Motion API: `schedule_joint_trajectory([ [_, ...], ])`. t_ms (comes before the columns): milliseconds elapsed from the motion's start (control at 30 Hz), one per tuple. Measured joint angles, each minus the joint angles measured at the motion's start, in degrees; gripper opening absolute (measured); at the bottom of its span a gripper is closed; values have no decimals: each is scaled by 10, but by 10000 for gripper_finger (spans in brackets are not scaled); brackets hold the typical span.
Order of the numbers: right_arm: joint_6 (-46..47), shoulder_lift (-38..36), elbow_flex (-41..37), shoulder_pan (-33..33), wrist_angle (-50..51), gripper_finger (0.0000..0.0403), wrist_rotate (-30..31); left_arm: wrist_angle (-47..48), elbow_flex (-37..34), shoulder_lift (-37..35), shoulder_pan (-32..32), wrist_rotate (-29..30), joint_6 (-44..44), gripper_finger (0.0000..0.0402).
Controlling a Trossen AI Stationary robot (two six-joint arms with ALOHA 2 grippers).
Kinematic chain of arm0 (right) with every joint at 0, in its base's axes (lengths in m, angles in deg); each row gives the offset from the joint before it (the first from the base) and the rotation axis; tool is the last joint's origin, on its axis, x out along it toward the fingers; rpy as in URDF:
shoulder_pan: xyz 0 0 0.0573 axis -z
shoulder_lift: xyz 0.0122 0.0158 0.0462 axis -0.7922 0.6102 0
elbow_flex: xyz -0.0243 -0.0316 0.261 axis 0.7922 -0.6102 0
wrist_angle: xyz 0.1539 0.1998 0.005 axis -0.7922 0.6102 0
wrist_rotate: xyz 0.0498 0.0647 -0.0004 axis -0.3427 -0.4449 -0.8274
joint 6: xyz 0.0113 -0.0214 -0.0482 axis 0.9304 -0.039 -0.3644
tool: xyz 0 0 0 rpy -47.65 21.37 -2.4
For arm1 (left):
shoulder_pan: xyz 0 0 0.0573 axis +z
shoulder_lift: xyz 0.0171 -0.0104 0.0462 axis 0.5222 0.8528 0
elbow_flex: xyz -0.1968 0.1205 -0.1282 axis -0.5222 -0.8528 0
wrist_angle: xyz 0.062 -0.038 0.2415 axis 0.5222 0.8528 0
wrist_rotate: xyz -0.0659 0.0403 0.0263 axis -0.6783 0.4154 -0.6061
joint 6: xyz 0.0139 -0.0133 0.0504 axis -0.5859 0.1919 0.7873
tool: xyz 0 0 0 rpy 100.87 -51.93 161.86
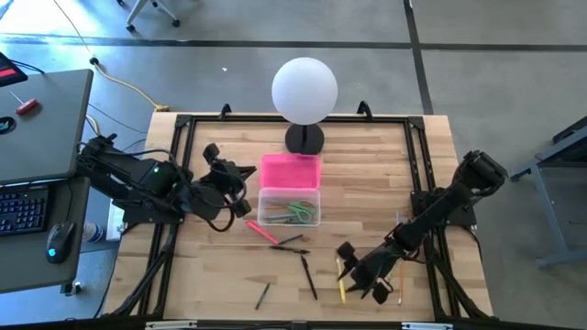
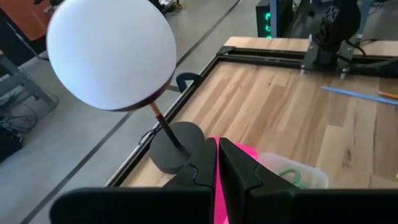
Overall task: Pick & place school supplies into a supply box
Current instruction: Put the yellow pen into the pink supply box
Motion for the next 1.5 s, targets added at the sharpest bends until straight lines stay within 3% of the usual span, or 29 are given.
schedule_joint_trajectory([
  [367, -106, 29, 0, 47, -13, 156, -157, -1, 0, -1, 0, 0, -18, 46],
  [933, -214, 198, 1, 73, -108, 150, -222, 0, 0, -1, 0, -8, -17, 46],
  [1100, -206, 220, 0, 76, -156, 114, -206, 0, 0, -1, 0, -13, -17, 46],
  [1300, -142, 221, 0, 88, -197, 22, -194, 0, 0, -1, 0, -14, -17, 46],
  [1367, -137, 215, 0, 89, -213, 15, -183, -1, 0, -1, 0, -14, -17, 46],
  [1500, -159, 170, -2, 90, -238, 42, -53, -5, 0, -1, 0, -15, -18, 46],
])
